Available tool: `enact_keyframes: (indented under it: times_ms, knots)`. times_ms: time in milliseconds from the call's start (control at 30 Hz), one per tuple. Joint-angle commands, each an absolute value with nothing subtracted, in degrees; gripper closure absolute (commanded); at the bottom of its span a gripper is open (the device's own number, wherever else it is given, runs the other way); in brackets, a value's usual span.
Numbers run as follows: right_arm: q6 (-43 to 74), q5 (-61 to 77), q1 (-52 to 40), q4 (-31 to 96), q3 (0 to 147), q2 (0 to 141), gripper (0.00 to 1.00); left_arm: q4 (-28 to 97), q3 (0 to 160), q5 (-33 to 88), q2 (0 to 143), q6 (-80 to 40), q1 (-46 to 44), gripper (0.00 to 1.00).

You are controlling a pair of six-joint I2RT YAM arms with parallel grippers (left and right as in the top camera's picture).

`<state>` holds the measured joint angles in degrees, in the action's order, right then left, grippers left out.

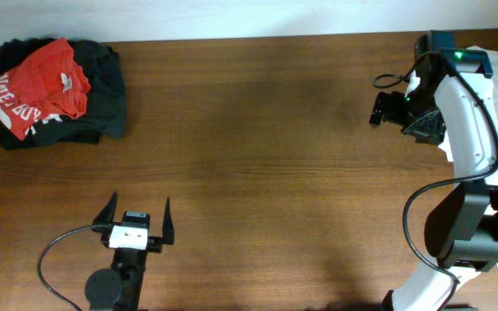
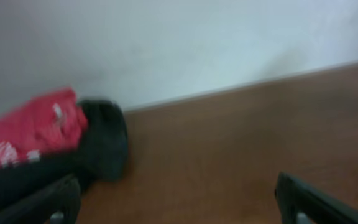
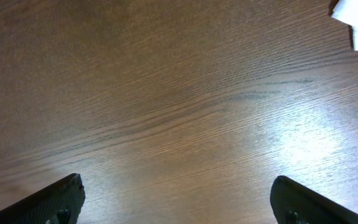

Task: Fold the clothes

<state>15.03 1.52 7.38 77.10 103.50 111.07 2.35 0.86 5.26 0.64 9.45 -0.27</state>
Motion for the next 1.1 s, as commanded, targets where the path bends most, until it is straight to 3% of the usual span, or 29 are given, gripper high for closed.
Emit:
enact_keyframes:
  times_ms: [0,933,1067]
  knots:
    - [15.5,1.4,7.5,77.1,104.2,110.2,0.01,4.2,0.5,4.7,0.3,10.0,-0.1,0.01]
    - [15.5,-0.7,7.6,77.4,104.2,109.6,0.02,4.2,0.5,4.7,0.3,10.0,-0.1,0.01]
    - [15.4,-1.1,3.0,68.4,102.3,103.9,0.01,4.2,0.5,4.7,0.3,10.0,-0.1,0.01]
